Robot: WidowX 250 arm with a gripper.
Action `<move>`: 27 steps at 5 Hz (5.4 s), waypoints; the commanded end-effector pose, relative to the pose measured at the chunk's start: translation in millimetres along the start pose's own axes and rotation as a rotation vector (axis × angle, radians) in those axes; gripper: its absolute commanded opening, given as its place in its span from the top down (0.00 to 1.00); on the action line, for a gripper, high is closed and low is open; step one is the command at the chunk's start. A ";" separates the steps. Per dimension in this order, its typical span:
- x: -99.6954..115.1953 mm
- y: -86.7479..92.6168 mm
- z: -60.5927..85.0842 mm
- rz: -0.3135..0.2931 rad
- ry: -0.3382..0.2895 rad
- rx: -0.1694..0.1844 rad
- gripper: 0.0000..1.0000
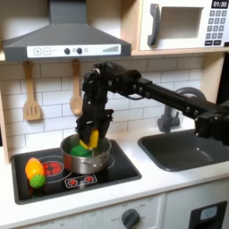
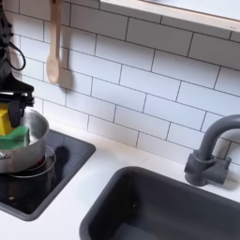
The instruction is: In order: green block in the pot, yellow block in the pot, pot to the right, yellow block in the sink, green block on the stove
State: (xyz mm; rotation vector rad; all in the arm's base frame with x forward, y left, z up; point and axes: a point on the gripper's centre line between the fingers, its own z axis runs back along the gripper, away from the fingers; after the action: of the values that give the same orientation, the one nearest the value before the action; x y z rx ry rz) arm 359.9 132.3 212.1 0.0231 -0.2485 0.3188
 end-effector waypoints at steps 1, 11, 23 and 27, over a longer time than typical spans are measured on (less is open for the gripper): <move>3.5 -12.1 -11.5 -0.088 0.018 -0.022 0.95; -34.9 -42.9 -31.8 -0.176 0.123 -0.011 1.00; -74.4 -50.8 -11.2 -0.024 0.164 0.026 0.00; -87.4 -56.3 -23.2 0.138 0.202 0.047 0.00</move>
State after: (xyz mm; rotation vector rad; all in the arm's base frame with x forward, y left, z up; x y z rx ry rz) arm 303.0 54.8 168.5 0.0203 -0.0402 0.4674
